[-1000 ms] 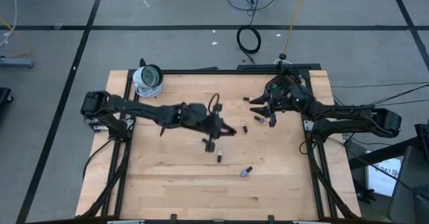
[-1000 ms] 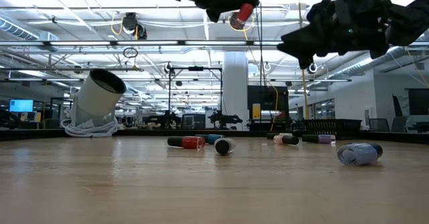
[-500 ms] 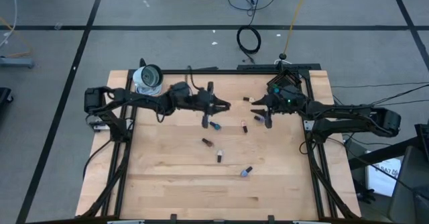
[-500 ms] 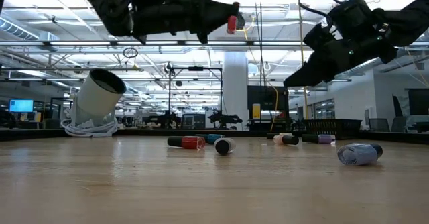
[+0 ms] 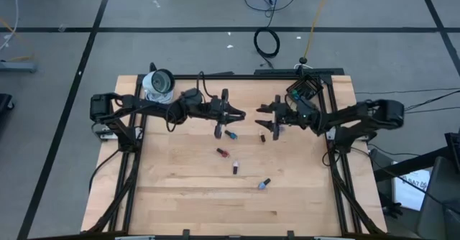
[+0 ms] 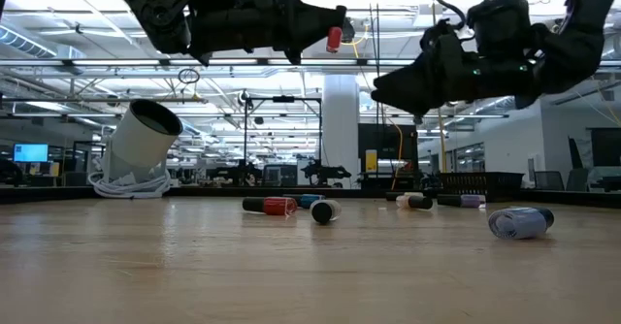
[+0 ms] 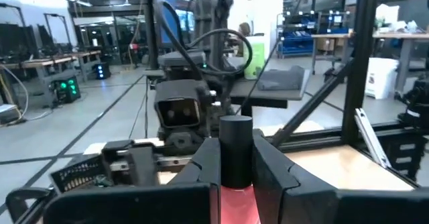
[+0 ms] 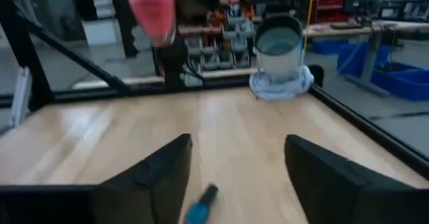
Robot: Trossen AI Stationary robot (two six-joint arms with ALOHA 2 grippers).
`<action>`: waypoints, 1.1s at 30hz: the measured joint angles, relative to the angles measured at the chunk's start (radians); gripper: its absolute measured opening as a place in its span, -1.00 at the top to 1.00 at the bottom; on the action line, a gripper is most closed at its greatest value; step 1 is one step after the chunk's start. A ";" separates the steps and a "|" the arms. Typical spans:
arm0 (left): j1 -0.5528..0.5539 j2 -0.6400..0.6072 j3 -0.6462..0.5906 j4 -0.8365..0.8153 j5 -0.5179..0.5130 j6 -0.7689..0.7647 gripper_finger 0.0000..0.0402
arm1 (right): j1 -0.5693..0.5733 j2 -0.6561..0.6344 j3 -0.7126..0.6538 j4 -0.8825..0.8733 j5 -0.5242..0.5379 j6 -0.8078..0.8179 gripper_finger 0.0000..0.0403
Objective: Pick & Place Nail Polish
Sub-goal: Put the pink nail polish into the black bin
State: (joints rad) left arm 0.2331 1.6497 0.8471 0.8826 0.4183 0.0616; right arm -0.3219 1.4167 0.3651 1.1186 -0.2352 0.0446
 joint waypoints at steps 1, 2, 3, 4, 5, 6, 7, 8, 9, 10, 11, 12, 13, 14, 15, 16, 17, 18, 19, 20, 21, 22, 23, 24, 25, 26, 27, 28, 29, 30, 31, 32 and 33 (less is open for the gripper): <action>-0.001 0.000 0.000 -0.008 0.001 0.004 0.83 | 0.006 0.021 0.008 0.025 0.000 0.005 -0.22; 0.000 0.000 0.000 -0.014 0.000 0.008 0.83 | 0.013 0.038 0.019 0.037 0.000 0.005 -0.27; 0.001 0.000 0.000 -0.015 -0.001 0.013 0.83 | 0.021 0.054 0.034 0.039 0.000 0.006 -0.33; 0.001 0.000 0.000 -0.015 -0.001 0.019 0.83 | 0.030 0.067 0.049 0.039 0.000 0.006 -0.37; 0.002 0.000 0.000 -0.015 -0.002 0.024 0.83 | 0.040 0.082 0.066 0.039 0.000 0.005 -0.42; 0.004 0.000 0.000 -0.016 -0.002 0.024 0.83 | 0.049 0.098 0.085 0.039 0.000 0.005 -0.45; 0.006 0.000 0.000 -0.019 -0.002 0.023 0.83 | 0.057 0.110 0.103 0.038 0.000 0.005 -0.48; 0.007 0.000 0.000 -0.021 -0.002 0.023 0.83 | 0.065 0.118 0.119 0.038 0.001 0.005 -0.50; 0.008 0.000 0.000 -0.025 -0.007 0.023 0.83 | 0.071 0.123 0.135 0.037 0.001 0.003 -0.52; 0.008 0.000 0.000 -0.033 -0.017 0.026 0.83 | 0.076 0.125 0.151 0.037 0.002 -0.004 -0.52; 0.009 0.000 0.000 -0.043 -0.030 0.033 0.83 | 0.081 0.129 0.165 0.038 0.005 -0.010 -0.53; 0.009 0.000 0.000 -0.054 -0.037 0.036 0.83 | 0.085 0.134 0.177 0.041 0.015 -0.015 -0.53; 0.009 0.000 0.000 -0.065 -0.046 0.037 0.83 | 0.091 0.137 0.189 0.037 0.036 -0.019 -0.52; 0.009 0.000 0.000 -0.069 -0.048 0.038 0.83 | 0.095 0.137 0.196 0.035 0.055 -0.024 -0.51; 0.009 0.000 0.000 -0.073 -0.053 0.040 0.83 | 0.098 0.137 0.204 0.034 0.068 -0.028 -0.50; 0.009 0.000 0.001 -0.081 -0.053 0.042 0.83 | 0.102 0.137 0.213 0.034 0.077 -0.031 -0.49; 0.009 0.000 0.001 -0.089 -0.053 0.046 0.83 | 0.103 0.136 0.221 0.031 0.078 -0.032 -0.48; 0.007 0.000 0.001 -0.092 -0.054 0.046 0.83 | 0.105 0.135 0.229 0.015 0.078 -0.032 -0.47; 0.007 0.000 0.001 -0.092 -0.054 0.047 0.83 | 0.108 0.136 0.235 -0.002 0.077 -0.031 -0.46; 0.007 0.000 0.001 -0.089 -0.054 0.050 0.83 | 0.110 0.137 0.239 -0.015 0.077 -0.030 -0.45; 0.007 0.000 0.001 -0.086 -0.054 0.054 0.83 | 0.114 0.137 0.244 -0.023 0.077 -0.031 -0.44; 0.007 0.000 0.001 -0.086 -0.054 0.061 0.83 | 0.119 0.137 0.250 -0.025 0.077 -0.031 -0.44; 0.007 0.000 0.001 -0.089 -0.054 0.062 0.83 | 0.122 0.136 0.255 -0.025 0.077 -0.031 -0.43; 0.007 0.000 0.001 -0.089 -0.054 0.064 0.83 | 0.124 0.136 0.260 -0.029 0.077 -0.031 -0.43; 0.007 0.000 0.001 -0.088 -0.054 0.065 0.83 | 0.127 0.136 0.264 -0.037 0.077 -0.032 -0.42; 0.007 0.000 0.001 -0.085 -0.054 0.065 0.83 | 0.128 0.137 0.265 -0.040 0.077 -0.034 -0.42; 0.007 0.000 0.001 -0.084 -0.054 0.065 0.83 | 0.128 0.137 0.266 -0.043 0.077 -0.034 -0.41; 0.007 0.000 0.001 -0.085 -0.054 0.065 0.83 | 0.128 0.137 0.270 -0.043 0.077 -0.034 -0.40; 0.007 0.000 0.001 -0.086 -0.054 0.065 0.83 | 0.128 0.136 0.273 -0.040 0.077 -0.034 -0.39; 0.006 0.000 0.001 -0.086 -0.054 0.063 0.83 | 0.128 0.136 0.274 -0.038 0.078 -0.034 -0.38; 0.004 0.000 0.001 -0.085 -0.054 0.060 0.83 | 0.128 0.136 0.274 -0.038 0.077 -0.034 -0.36; 0.002 0.000 0.001 -0.085 -0.055 0.059 0.83 | 0.128 0.136 0.274 -0.040 0.078 -0.037 -0.34; -0.002 0.000 0.001 -0.085 -0.056 0.059 0.83 | 0.128 0.136 0.274 -0.043 0.078 -0.038 -0.32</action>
State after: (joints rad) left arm 0.2310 1.6497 0.8478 0.7979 0.3618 0.1211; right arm -0.1944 1.5528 0.6388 1.0753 -0.1574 0.0064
